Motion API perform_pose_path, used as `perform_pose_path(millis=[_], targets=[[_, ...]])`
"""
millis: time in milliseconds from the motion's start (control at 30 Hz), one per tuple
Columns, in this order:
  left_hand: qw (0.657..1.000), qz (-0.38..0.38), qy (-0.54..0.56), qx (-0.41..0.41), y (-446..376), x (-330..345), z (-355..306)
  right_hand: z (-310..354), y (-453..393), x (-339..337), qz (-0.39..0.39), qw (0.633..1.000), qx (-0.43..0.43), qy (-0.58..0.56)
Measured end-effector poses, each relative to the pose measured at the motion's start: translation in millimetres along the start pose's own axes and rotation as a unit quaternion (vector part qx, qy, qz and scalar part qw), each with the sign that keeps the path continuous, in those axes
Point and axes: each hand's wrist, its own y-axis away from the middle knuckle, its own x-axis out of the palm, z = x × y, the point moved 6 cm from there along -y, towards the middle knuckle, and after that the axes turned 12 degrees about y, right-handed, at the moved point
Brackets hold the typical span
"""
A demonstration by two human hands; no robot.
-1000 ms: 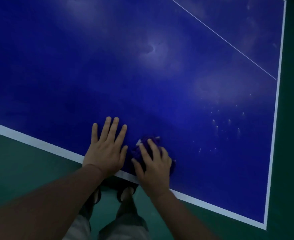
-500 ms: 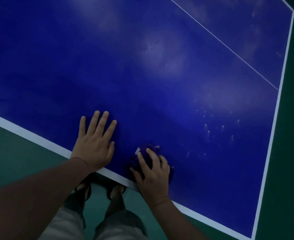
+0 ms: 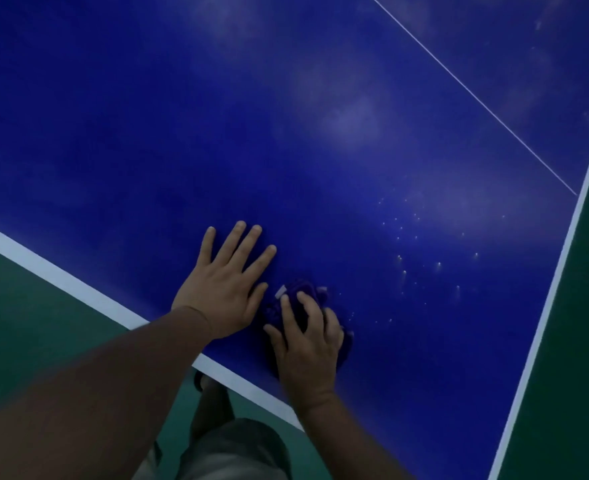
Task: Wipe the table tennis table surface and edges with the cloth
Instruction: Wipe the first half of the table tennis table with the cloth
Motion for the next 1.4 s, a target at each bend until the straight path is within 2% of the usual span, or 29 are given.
perform_pose_path(millis=[100,233,300,367,500,567,633,733,800,933,1067,1200,1300,1400], targets=[[1.000,0.002,-0.003,-0.002,-1.0,-0.6,-1.4,-24.9,-37.6,3.8,-0.008,1.000,-0.020,-0.006],[1.000,0.007,-0.017,-0.015,-0.8,-0.8,-0.9,-77.8,-57.9,13.4,0.037,0.995,0.088,-0.027],[1.000,0.002,-0.014,-0.016,-0.8,-2.2,-1.7,-86.2,-47.1,16.0,0.042,0.994,0.100,-0.029],[1.000,-0.002,-0.014,-0.015,-0.5,-3.4,-3.0,-78.4,-35.6,15.7,0.034,0.996,0.080,-0.022],[1.000,-0.005,-0.019,-0.015,-0.5,-5.2,-5.2,-47.5,-40.7,12.8,0.000,0.999,-0.036,-0.013],[1.000,-0.003,-0.017,-0.016,0.0,-5.8,-6.0,-49.7,-57.5,15.3,0.004,0.997,-0.065,-0.027],[1.000,-0.001,-0.014,-0.017,0.2,-7.1,-6.4,-66.1,-76.3,18.4,0.023,0.998,-0.039,-0.040],[1.000,0.004,-0.007,-0.024,-1.6,-12.0,-7.6,-97.0,-89.3,22.9,0.047,0.996,0.046,-0.065],[0.999,0.007,0.001,-0.036,-4.5,-16.2,-9.2,-103.3,-80.7,24.8,0.061,0.994,0.064,-0.070],[0.998,0.002,0.015,-0.058,-19.0,-24.0,-16.7,-79.9,-60.5,21.0,0.021,0.999,-0.004,-0.031],[0.999,-0.002,0.019,-0.033,-54.3,-23.6,-27.0,-63.9,-98.1,23.7,-0.028,0.998,-0.065,0.000],[1.000,0.000,0.006,0.008,-98.8,-23.3,-35.1,-96.9,-153.0,33.4,0.029,0.999,0.040,-0.017],[1.000,0.013,-0.011,0.013,-118.5,-18.3,-35.8,-122.8,-151.6,36.9,0.048,0.991,0.120,-0.029],[1.000,0.020,-0.013,0.011,-123.1,-11.7,-33.4,-117.1,-124.4,33.4,0.027,0.993,0.118,0.008]])
